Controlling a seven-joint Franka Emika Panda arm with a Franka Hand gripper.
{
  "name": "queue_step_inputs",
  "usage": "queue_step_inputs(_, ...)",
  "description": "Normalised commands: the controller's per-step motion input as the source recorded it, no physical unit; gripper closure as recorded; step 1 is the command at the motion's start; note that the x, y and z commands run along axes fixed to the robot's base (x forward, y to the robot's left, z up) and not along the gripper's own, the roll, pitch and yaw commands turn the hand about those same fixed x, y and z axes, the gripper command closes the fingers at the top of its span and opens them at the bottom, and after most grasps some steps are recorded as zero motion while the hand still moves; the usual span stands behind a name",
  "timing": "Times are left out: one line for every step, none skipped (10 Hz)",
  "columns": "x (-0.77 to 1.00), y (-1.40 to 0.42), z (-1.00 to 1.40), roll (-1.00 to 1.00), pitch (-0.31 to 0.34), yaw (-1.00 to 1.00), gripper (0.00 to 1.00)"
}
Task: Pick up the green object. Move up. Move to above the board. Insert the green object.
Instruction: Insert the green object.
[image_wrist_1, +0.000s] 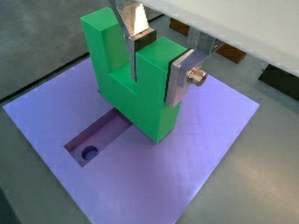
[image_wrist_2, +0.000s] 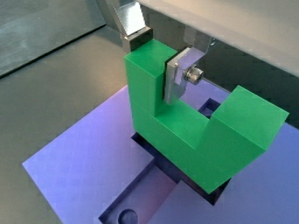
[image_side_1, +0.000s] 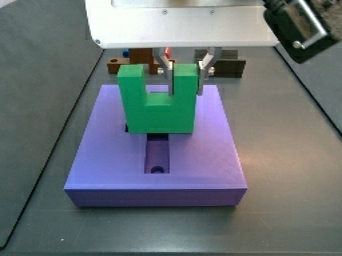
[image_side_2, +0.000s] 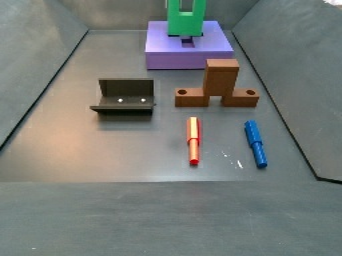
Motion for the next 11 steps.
queue_step_inputs(0.00, 0.15, -0.09, 0.00, -0.076, 0.07, 1.00)
queue_step_inputs(-0.04, 0.11, -0.17, 0.05, -0.100, 0.07, 1.00)
queue_step_inputs(-0.11, 0.00, -0.24, 0.07, -0.124, 0.11, 1.00)
queue_step_inputs(-0.12, -0.03, -0.35, 0.20, -0.077, 0.11, 1.00)
queue_step_inputs(-0.11, -0.09, -0.43, 0.29, -0.017, 0.08, 1.00)
queue_step_inputs(-0.24, -0.04, -0.17, 0.12, 0.000, 0.00, 1.00)
queue_step_inputs(-0.13, -0.08, -0.14, 0.08, 0.000, 0.00, 1.00)
queue_step_inputs(0.07, -0.09, -0.39, 0.09, 0.000, -0.01, 1.00)
queue_step_inputs(0.21, -0.01, -0.85, 0.18, 0.000, -0.02, 1.00)
queue_step_inputs(0.11, 0.00, -1.00, 0.16, 0.000, -0.03, 1.00)
queue_step_inputs(0.11, 0.00, -1.00, 0.13, 0.000, -0.03, 1.00)
